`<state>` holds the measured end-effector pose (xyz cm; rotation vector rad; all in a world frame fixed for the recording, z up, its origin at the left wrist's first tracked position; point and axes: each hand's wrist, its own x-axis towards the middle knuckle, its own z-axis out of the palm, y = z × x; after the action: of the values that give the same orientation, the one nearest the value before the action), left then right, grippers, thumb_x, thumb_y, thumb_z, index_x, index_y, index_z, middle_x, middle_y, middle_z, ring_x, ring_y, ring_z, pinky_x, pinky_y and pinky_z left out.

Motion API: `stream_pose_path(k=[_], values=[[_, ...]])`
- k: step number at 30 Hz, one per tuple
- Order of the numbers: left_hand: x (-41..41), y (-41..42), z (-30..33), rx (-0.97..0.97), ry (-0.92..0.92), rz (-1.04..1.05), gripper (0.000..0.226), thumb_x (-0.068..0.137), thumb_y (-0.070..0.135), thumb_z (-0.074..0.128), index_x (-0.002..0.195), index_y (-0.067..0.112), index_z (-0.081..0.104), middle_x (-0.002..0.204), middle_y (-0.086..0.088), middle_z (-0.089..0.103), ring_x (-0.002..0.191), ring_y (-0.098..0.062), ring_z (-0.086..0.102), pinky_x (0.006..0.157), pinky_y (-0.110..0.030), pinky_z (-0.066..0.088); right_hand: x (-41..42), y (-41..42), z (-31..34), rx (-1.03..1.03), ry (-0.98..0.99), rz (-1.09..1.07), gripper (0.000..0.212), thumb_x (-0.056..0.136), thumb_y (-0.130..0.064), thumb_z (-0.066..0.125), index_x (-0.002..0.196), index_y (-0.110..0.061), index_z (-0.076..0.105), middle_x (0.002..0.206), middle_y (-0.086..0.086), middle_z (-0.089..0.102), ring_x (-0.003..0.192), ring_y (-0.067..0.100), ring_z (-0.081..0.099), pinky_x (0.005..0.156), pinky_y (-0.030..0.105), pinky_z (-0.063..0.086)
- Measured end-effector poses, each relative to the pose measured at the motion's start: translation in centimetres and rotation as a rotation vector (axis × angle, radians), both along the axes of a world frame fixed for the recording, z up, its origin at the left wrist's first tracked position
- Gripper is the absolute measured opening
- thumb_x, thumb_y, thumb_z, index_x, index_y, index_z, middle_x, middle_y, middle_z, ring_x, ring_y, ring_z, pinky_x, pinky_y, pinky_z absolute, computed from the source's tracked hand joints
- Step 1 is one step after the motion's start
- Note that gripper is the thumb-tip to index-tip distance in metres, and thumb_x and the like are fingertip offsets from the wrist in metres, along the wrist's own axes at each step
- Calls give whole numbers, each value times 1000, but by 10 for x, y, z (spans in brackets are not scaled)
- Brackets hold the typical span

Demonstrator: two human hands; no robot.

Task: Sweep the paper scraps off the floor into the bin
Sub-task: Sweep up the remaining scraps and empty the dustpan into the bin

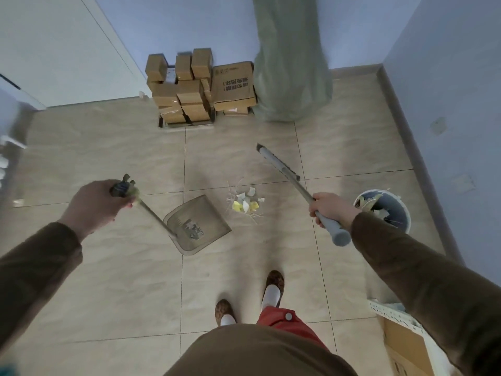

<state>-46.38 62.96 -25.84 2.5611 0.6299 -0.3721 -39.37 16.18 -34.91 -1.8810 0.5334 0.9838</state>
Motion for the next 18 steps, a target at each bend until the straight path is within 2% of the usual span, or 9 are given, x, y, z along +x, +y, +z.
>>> stream_pose_path(k=[3,7,10,11,13,15,18], values=[[-16,1,-19,-26,33,-5,7,89,25,69,94,20,71,77,-3,75,59,-26,63,53,-30,50,-12,19,-17,-8,-27,-13,33,96,-1,46,125,-14,50,92,16,56,59,19,52,43,23,48],[-21,4,-35,-80,37,55,12,90,22,67,100,17,72,81,-3,74,61,-24,60,55,-30,52,-16,40,-52,-127,47,46,45,102,-14,36,146,-23,39,104,14,56,69,21,58,48,27,49],[-14,8,-38,-132,29,90,16,91,20,67,106,16,72,84,-4,75,57,-20,54,52,-28,49,-15,71,-72,-243,65,96,42,103,-19,33,144,-12,42,92,13,56,67,20,52,54,31,47],[-11,8,-39,-142,29,89,17,91,19,67,106,16,72,85,-5,75,56,-19,52,50,-27,47,-17,84,-79,-266,64,144,42,103,-17,34,144,-9,39,94,15,58,69,21,53,56,32,47],[-4,7,-40,-146,29,77,17,91,19,66,107,15,72,84,-5,75,55,-17,52,47,-25,43,-27,110,-95,-310,48,262,54,100,-12,39,151,-11,24,115,22,61,83,29,60,62,35,50],[6,5,-40,-143,34,67,20,91,21,67,108,13,72,84,-5,75,57,-16,53,48,-24,42,-41,129,-110,-335,46,357,67,96,-10,42,156,-15,13,130,24,58,101,34,62,76,37,52],[24,2,-37,-169,27,71,24,91,23,69,110,10,72,87,-7,75,60,-14,56,49,-23,42,-63,137,-120,-361,57,492,71,96,-10,43,157,-19,8,128,24,58,105,36,62,78,38,49]])
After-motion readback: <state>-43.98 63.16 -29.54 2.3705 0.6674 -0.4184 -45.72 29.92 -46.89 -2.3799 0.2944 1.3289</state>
